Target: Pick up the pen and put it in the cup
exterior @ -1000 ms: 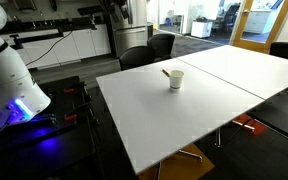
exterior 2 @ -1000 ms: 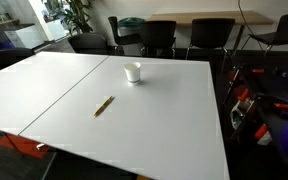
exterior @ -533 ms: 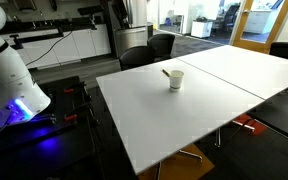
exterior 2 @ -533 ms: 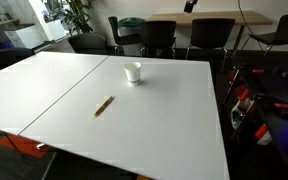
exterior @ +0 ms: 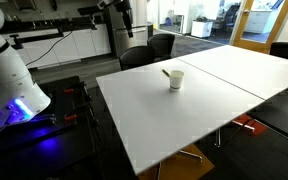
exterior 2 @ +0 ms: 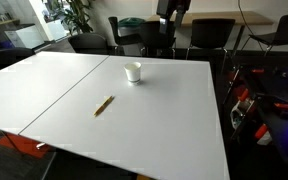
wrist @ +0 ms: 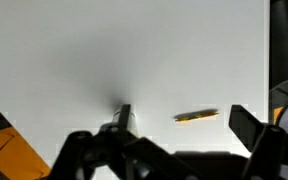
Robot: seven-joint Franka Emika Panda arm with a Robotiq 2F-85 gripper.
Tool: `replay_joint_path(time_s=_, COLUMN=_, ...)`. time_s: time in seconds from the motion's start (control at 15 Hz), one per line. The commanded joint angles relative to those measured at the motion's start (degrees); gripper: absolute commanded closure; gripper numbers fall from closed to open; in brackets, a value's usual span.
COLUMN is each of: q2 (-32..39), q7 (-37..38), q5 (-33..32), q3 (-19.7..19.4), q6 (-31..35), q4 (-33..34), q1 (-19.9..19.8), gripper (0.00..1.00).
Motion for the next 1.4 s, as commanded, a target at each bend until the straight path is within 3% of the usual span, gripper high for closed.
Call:
replay_joint_path(time_s=0.0, q2=-0.06, q7=0.03, q5=-0.16, q3=-1.24, q6=-0.11, q4=0.01, q1=1.15, gripper=0.00)
replay_joint_path(time_s=0.27, q2=-0.46, q7=-0.01, q5=-0.16, q3=-1.49, q6=-0.11, q4=-0.04, q1=1.05, gripper=0.00)
replay_joint_path(time_s=0.53, q2=4.53, q7=1.98, q5=7.19, q3=-1.69, q6=7.15, q4=2.10, q1=2.25, gripper=0.00)
replay_joint_path(time_s=0.8, q2=10.76, q7=-1.66, q5=20.95, q3=-1.16, q6=10.98, q4=6.58, q1=5.30, gripper=0.00)
replay_joint_path(time_s=0.87, q2=12.68, q7=-0.16, q5=21.91, q3=-0.92, q6=11.70, q4=8.09, q1=5.90, gripper=0.00)
replay_joint_path(time_s=1.0, q2=16.30, q7=4.47, q5=20.40, q3=-1.37, q6=13.21, q4=10.76, q1=7.28, gripper=0.00)
replay_joint_path(time_s=1.13, q2=20.11, q7=12.99, q5=14.74, q3=-3.51, q6=17.09, q4=12.88, q1=9.66, gripper=0.00)
replay_joint_path(time_s=1.2, q2=22.08, q7=17.97, q5=10.50, q3=-5.97, q6=19.56, q4=13.58, q1=11.17, gripper=0.00)
replay_joint_path(time_s=1.33, q2=25.86, q7=27.22, q5=3.69, q3=-15.40, q6=21.06, q4=16.39, q1=18.99, gripper=0.00)
